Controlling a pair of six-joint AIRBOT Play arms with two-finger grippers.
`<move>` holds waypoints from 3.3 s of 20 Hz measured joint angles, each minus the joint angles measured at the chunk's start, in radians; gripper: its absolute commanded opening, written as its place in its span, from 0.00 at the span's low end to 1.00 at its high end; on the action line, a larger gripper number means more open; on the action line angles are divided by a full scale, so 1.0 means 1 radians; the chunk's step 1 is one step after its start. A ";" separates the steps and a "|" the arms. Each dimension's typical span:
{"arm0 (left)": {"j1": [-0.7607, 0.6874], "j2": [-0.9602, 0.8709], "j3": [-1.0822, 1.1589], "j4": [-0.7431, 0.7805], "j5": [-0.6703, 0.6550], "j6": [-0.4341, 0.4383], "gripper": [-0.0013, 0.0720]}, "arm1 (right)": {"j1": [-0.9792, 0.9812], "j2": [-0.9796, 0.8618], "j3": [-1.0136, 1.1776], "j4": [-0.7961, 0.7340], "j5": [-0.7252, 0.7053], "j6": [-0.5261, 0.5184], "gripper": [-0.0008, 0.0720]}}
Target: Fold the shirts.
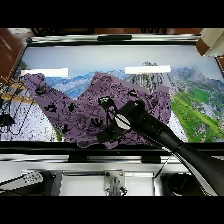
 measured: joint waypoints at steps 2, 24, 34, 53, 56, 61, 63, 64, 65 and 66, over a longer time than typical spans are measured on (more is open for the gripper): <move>0.006 -0.003 0.000 0.000 0.007 0.008 1.00 | 0.000 0.000 0.000 0.000 0.002 0.001 0.12; 0.014 -0.208 0.000 -0.011 -0.001 0.156 0.57 | 0.000 0.000 0.000 0.009 0.027 0.031 0.12; 0.014 -0.216 0.014 -0.040 -0.078 0.168 0.09 | 0.000 0.000 0.000 0.008 0.029 0.039 0.12; -0.105 0.107 0.124 -0.245 -0.158 -0.026 0.08 | 0.000 0.053 0.001 -0.116 0.034 0.079 0.12; -0.264 0.235 0.124 -0.248 -0.150 -0.109 0.08 | 0.000 0.099 0.002 -0.229 0.040 0.103 0.12; -0.636 0.396 0.121 -0.147 -0.211 -0.262 0.08 | -0.003 0.124 0.002 -0.378 0.032 0.127 0.12; -0.779 0.426 0.103 -0.024 -0.288 -0.328 0.08 | -0.028 0.126 0.002 -0.415 0.015 0.133 0.12; -0.846 0.437 0.091 0.023 -0.331 -0.351 0.08 | -0.049 0.127 0.002 -0.422 0.006 0.134 0.12; -0.919 0.447 0.076 0.059 -0.373 -0.369 0.08 | -0.076 0.128 0.001 -0.423 -0.009 0.134 0.12; -0.987 0.457 0.058 0.088 -0.413 -0.385 0.08 | -0.105 0.128 0.002 -0.423 -0.023 0.135 0.12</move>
